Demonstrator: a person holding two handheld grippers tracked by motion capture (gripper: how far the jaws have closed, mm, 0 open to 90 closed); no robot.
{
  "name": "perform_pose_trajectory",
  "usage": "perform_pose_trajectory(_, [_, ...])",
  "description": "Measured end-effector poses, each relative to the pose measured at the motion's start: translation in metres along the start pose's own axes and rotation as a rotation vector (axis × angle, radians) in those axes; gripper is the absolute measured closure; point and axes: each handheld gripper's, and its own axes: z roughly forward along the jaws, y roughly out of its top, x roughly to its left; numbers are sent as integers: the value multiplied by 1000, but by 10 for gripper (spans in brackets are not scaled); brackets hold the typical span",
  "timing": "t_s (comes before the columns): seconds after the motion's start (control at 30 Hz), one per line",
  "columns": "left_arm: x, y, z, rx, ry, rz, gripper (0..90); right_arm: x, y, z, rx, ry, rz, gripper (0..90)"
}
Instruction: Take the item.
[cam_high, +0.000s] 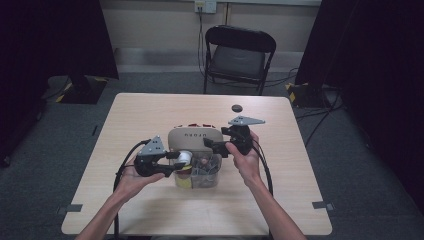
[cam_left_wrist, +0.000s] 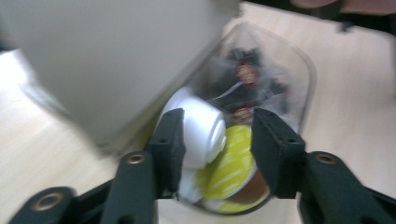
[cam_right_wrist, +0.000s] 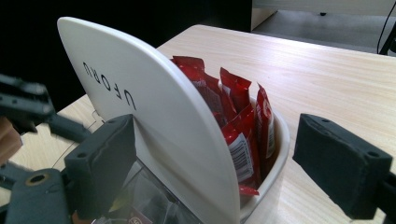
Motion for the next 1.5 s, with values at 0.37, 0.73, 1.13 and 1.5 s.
perform_pose_trajectory(0.37, [-2,0,1,-26,60,9,355,-1,-1,-2,0,-2,1,131])
perform_pose_trajectory(0.73, [-4,-2,13,32,55,45,432,-1,-1,-1,2,3,2,131])
perform_pose_trajectory(1.13, [1,0,17,57,28,40,520,0,-1,0,4,5,3,130])
perform_pose_trajectory(1.5, [2,1,15,55,3,27,545,1,-1,3,7,6,1,120])
